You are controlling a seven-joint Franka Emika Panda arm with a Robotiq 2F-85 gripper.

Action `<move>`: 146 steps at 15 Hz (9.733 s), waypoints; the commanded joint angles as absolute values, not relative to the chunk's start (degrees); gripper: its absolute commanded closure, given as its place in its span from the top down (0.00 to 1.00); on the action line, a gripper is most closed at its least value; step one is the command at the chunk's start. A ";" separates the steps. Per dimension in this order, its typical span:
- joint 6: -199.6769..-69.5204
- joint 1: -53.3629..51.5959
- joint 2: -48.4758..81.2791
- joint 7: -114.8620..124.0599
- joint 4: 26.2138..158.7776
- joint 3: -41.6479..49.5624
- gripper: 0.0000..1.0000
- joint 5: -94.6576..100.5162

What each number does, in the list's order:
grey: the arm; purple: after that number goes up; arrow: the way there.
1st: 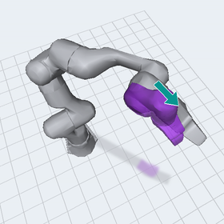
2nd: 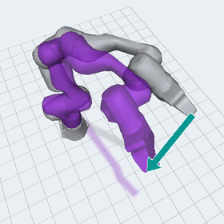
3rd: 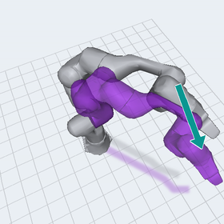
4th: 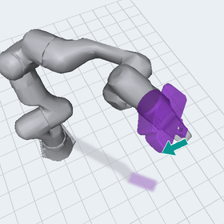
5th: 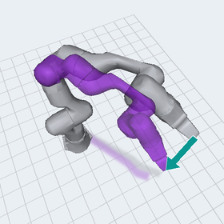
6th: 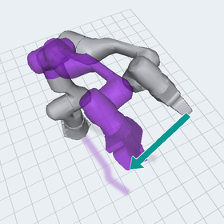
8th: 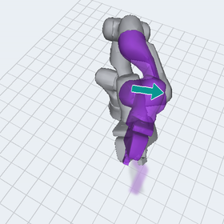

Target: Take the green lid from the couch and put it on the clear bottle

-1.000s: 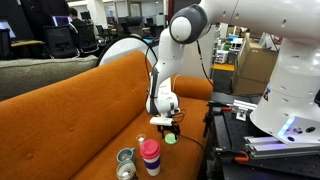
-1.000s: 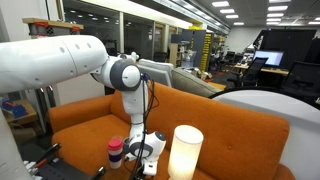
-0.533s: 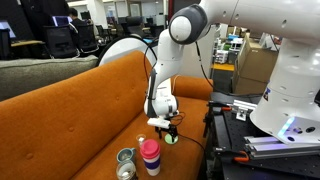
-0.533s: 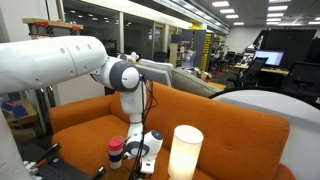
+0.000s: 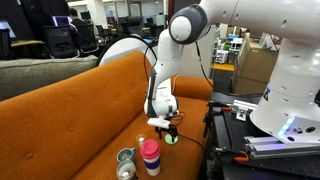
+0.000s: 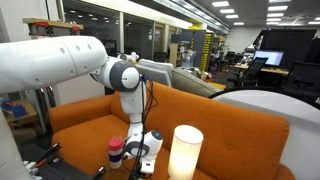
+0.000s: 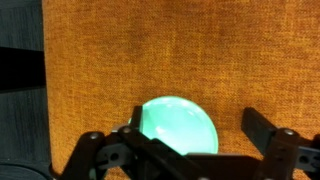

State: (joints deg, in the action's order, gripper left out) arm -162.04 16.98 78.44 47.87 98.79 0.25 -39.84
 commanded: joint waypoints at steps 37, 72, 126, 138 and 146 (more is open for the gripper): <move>-180.11 29.25 82.52 36.79 99.70 -10.16 1.00 -46.26; -182.81 41.45 74.78 20.09 110.24 -19.85 1.00 -46.38; -198.27 41.93 60.46 27.61 124.28 -30.44 0.70 -24.78; -198.01 -0.26 61.95 33.18 114.05 -13.65 0.70 -29.64; -197.01 -4.08 63.66 33.44 112.29 -10.87 0.95 -31.06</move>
State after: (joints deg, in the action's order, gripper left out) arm -197.20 -3.86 63.65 33.62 112.47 -10.98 -30.68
